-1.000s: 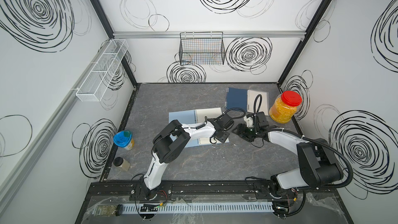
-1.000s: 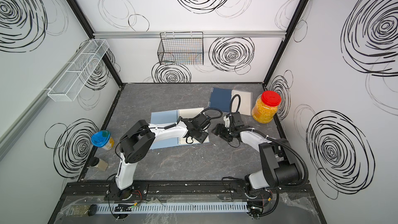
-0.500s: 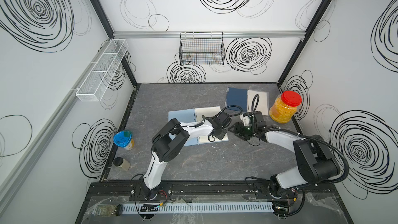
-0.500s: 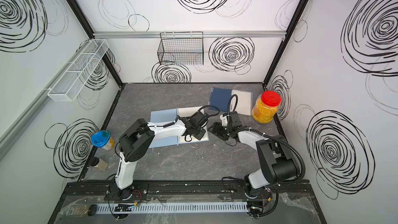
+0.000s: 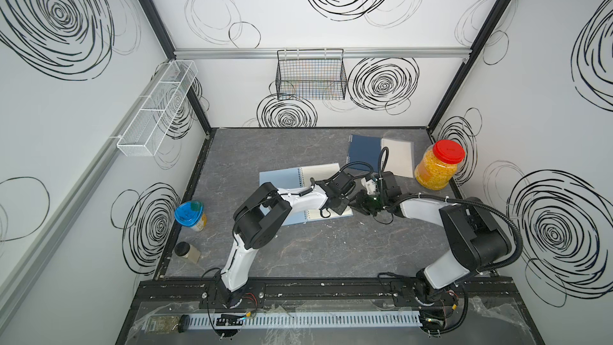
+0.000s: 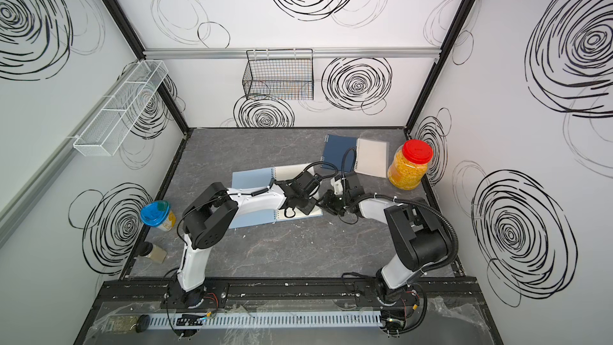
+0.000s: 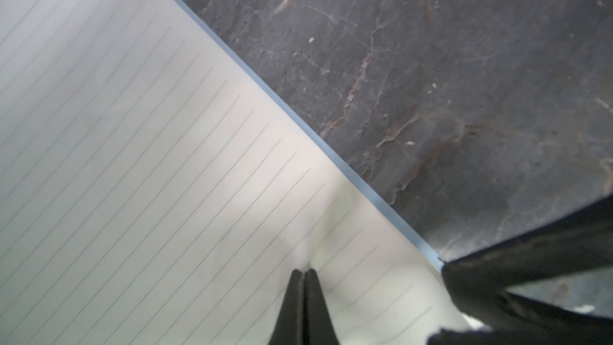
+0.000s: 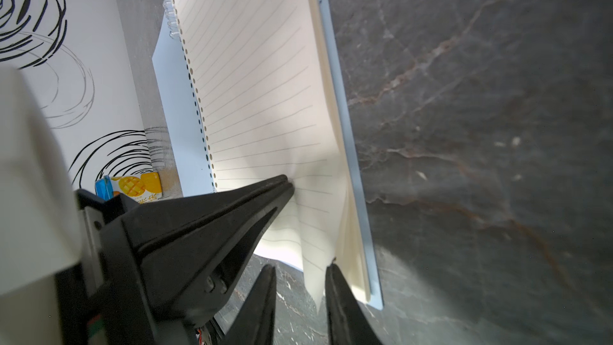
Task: Tear off pages from different notebooks
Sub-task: Tear off the paper from the notebook.
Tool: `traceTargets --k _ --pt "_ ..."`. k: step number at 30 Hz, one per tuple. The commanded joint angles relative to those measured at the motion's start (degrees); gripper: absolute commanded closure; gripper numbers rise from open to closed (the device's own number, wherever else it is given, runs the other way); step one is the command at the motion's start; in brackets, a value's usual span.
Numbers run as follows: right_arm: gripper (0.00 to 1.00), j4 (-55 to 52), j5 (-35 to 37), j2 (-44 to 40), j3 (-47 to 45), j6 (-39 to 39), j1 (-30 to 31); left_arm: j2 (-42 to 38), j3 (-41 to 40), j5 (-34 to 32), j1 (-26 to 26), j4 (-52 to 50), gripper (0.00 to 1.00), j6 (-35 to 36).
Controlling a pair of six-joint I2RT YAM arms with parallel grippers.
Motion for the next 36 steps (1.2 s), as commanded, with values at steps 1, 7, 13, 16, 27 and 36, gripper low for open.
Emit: traceTargets --k 1,7,13,16,27,36 --pt "0.7 0.75 0.05 0.58 1.29 0.26 0.42 6.5 -4.14 3.23 0.34 -8.3 0.99 0.43" --pt "0.66 0.3 0.29 0.53 1.2 0.29 0.44 6.65 -4.07 3.24 0.19 -8.48 1.0 0.47" --pt "0.65 0.22 0.3 0.96 1.2 0.31 0.5 6.73 -3.9 3.24 0.06 -8.64 1.0 0.57" --pt "0.64 0.2 0.38 1.29 1.2 0.64 0.61 6.84 -3.9 3.3 0.07 -8.65 1.0 0.55" --pt "0.62 0.73 0.56 2.17 0.32 1.41 0.73 7.22 -3.72 2.84 -0.42 -9.05 1.0 0.73" --pt "0.62 2.11 0.03 2.62 0.54 1.78 0.81 7.2 -3.56 3.3 -0.87 -8.94 1.0 0.68"
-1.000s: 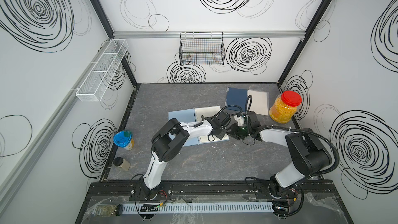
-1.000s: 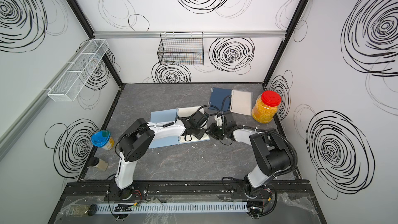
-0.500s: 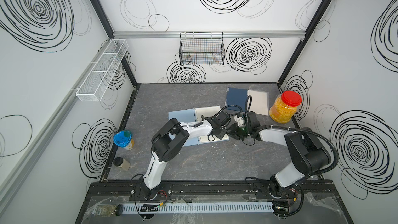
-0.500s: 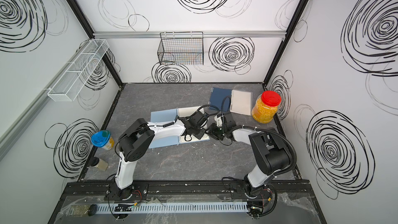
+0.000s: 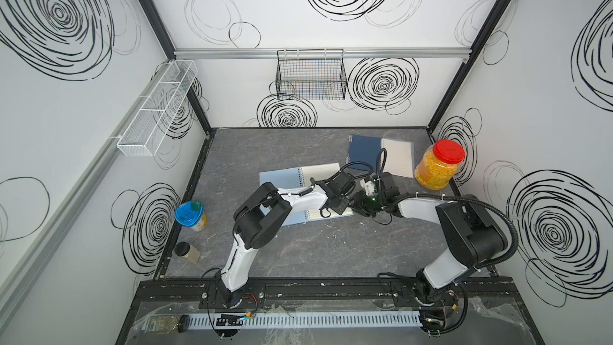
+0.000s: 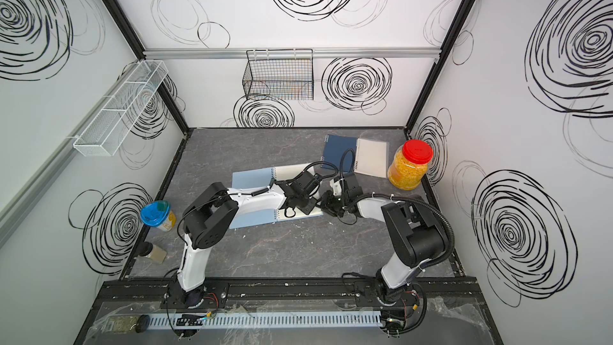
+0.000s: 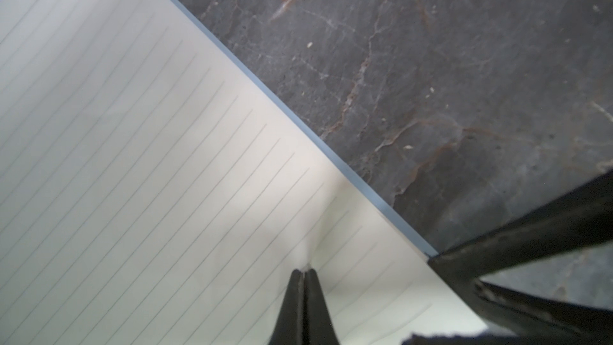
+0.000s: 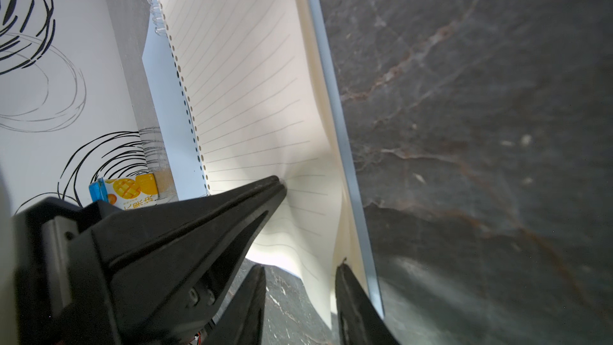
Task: Tear off pages from different notebooks
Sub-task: Tear off the paper from the notebook.
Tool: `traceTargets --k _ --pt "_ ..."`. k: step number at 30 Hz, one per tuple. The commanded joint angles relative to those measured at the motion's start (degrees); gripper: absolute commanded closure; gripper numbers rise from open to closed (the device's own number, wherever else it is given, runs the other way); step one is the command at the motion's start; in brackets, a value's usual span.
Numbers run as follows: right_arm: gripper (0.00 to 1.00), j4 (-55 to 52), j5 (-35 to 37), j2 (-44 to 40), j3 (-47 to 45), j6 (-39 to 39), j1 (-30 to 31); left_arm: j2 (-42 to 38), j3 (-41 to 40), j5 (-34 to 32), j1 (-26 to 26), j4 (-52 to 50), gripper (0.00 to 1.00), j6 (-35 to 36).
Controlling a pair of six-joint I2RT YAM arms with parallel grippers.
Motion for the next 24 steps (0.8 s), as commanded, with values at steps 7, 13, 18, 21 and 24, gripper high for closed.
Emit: traceTargets --k 7,13,18,21,24 --pt "0.79 1.63 -0.04 1.43 0.44 1.32 0.2 6.8 -3.74 2.85 -0.62 -9.24 1.0 0.53" --pt "0.96 1.63 0.05 1.79 -0.14 1.62 0.2 6.38 -3.6 3.0 -0.54 -8.95 1.0 0.36" --pt "1.0 0.52 1.17 1.34 -0.86 1.47 0.16 5.41 -3.35 3.53 -0.04 -8.45 1.0 0.13" --pt "1.0 0.8 1.31 1.31 -1.45 1.97 0.19 4.37 -2.59 3.61 0.67 -8.08 0.88 -0.35" --pt "1.0 0.7 1.13 1.19 -1.41 2.06 0.25 2.96 -1.17 4.5 2.03 -7.49 0.68 -0.71"
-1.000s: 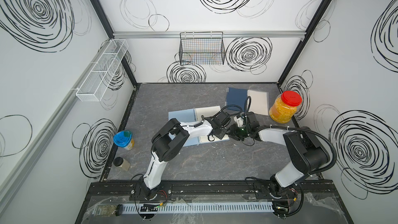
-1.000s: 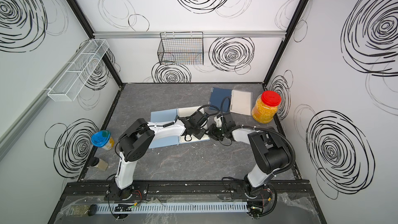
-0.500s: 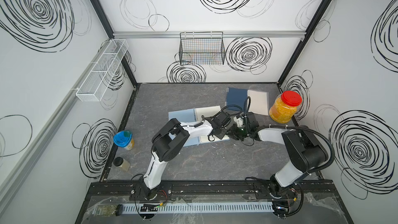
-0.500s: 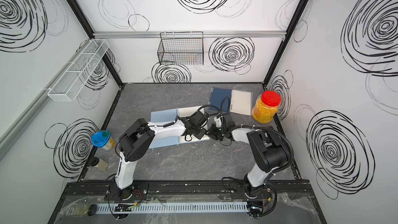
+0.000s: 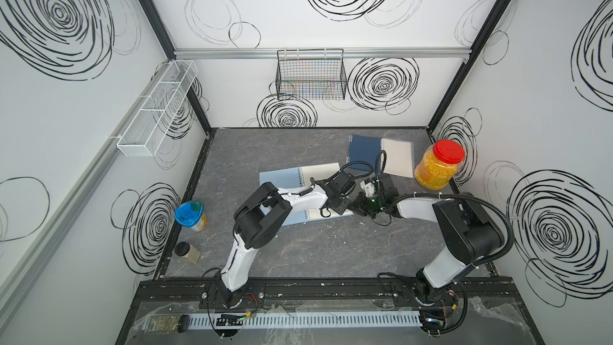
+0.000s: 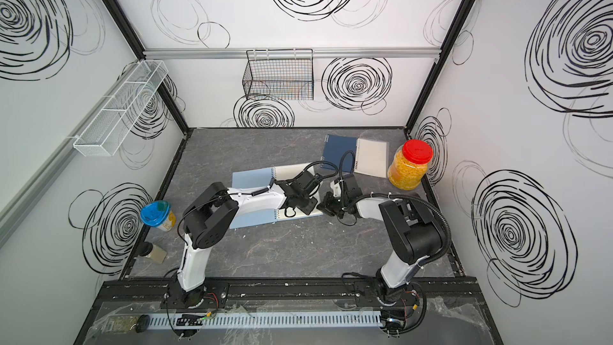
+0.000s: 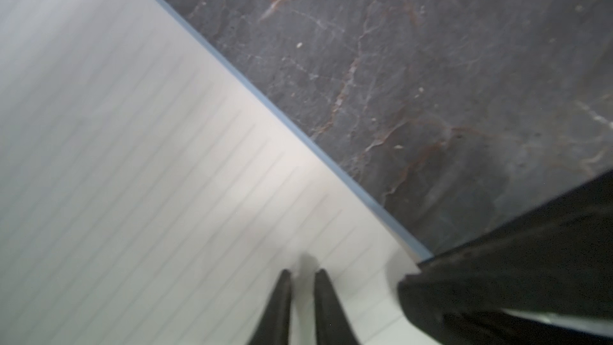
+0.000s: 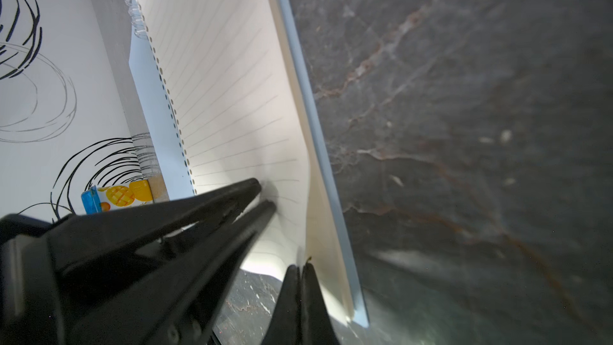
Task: Tear off pages from different notebooks
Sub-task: Tear off the paper from the notebook.
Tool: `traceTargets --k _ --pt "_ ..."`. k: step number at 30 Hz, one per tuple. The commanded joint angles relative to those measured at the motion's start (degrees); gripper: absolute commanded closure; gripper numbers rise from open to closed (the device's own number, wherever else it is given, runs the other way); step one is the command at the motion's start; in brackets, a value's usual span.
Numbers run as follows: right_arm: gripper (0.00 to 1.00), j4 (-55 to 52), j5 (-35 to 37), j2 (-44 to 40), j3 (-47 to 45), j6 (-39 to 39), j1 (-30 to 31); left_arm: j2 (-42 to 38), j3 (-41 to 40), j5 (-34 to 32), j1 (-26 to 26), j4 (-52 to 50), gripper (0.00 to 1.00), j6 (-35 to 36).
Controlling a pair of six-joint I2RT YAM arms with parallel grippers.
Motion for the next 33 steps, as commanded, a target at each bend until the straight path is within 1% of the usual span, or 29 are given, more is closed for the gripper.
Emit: traceTargets --k 1,4,8,12,17,21,24,30,33 --pt "1.0 -0.37 0.19 -0.19 -0.6 0.68 0.26 2.41 -0.84 3.49 2.12 -7.31 0.63 -0.32" --pt "1.0 0.01 -0.04 -0.25 -0.69 0.76 0.52 0.34 0.53 5.67 3.87 -5.95 0.56 -1.0" --pt "1.0 0.38 -0.24 -0.35 -0.85 0.87 1.21 -2.16 1.44 8.11 6.45 -4.1 0.52 -2.02" --pt "1.0 0.76 -0.07 -1.43 -1.81 0.95 1.53 -4.56 1.23 8.16 10.0 -2.93 0.48 -2.18" --pt "1.0 3.11 -0.57 -1.45 -1.79 1.61 1.67 -5.91 0.51 6.79 16.29 -1.6 0.46 -2.69" --pt "0.87 7.17 -1.78 0.05 -0.81 3.37 1.5 -7.23 -0.78 6.9 21.03 0.44 0.46 -3.07" --pt "0.81 10.37 -3.22 1.79 0.41 4.76 1.49 -7.18 -1.47 7.13 23.87 1.56 0.46 -3.21" --pt "0.71 12.81 -4.48 4.32 2.33 5.96 1.48 -6.13 -3.63 8.56 27.9 3.78 0.46 -3.47" --pt "0.63 12.87 -4.3 4.62 2.56 6.07 1.44 -5.26 -4.25 8.78 29.51 4.46 0.47 -3.52"
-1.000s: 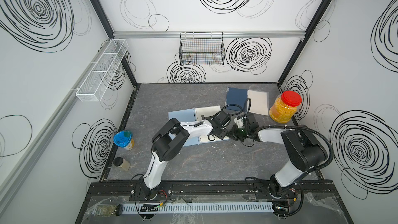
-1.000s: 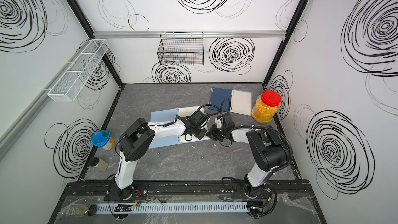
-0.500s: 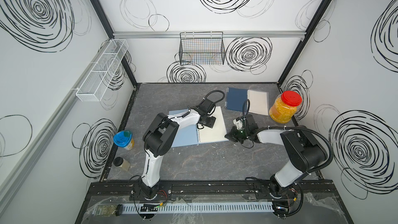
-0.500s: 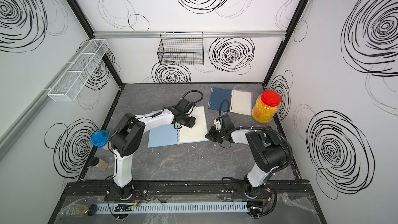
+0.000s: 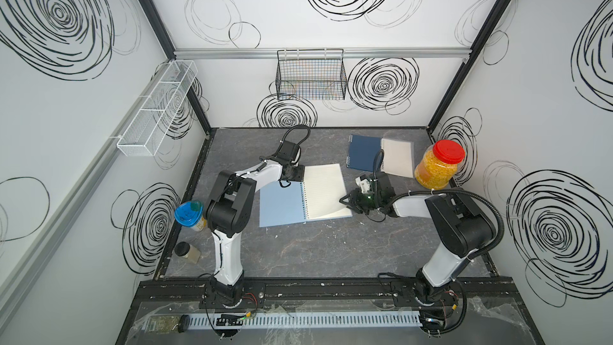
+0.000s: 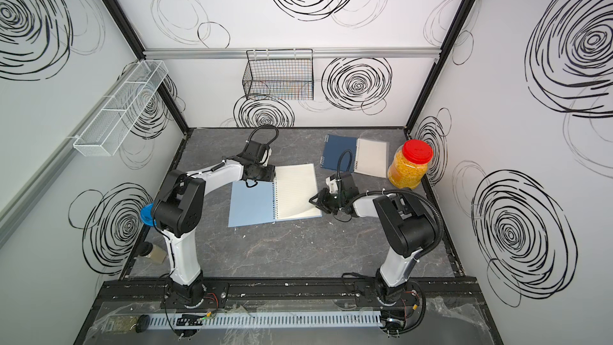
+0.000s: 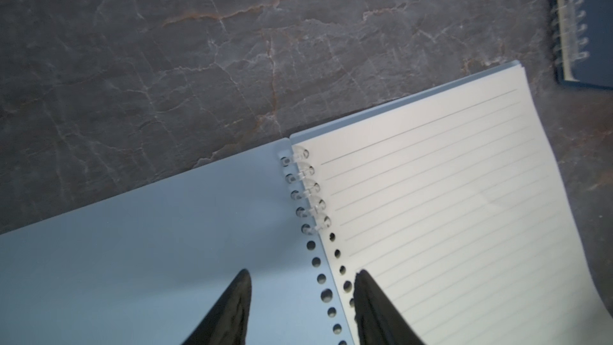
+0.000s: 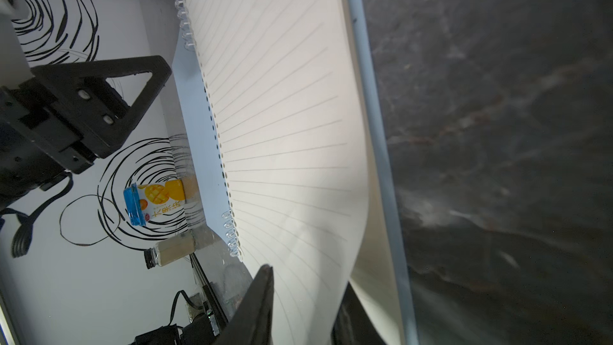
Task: Tear off pages from different notebooks
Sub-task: Tear off the paper from the notebook.
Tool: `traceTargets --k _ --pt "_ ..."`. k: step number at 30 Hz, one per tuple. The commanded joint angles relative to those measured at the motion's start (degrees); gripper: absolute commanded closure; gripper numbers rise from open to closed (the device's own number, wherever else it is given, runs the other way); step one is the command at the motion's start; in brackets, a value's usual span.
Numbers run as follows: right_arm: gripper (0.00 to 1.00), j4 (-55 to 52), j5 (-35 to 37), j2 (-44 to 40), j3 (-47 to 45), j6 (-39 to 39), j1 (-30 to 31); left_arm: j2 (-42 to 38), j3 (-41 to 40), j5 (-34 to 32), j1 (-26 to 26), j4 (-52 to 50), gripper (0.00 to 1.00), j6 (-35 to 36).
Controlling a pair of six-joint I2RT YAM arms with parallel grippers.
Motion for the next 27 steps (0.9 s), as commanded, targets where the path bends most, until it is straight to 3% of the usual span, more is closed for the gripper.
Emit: traceTargets --k 1,9,27 --pt "0.6 2.17 -0.78 0.63 1.33 0.97 0.27 0.7 -0.84 0.92 1.58 2.61 0.47 -0.5" --pt "0.41 3.42 -1.17 1.87 2.34 0.66 0.27 2.74 -1.19 0.07 2.15 2.57 0.49 -0.39" --pt "0.38 -0.56 -0.64 9.57 14.2 -6.05 0.19 6.02 0.0 -2.83 1.88 0.72 0.51 1.54"
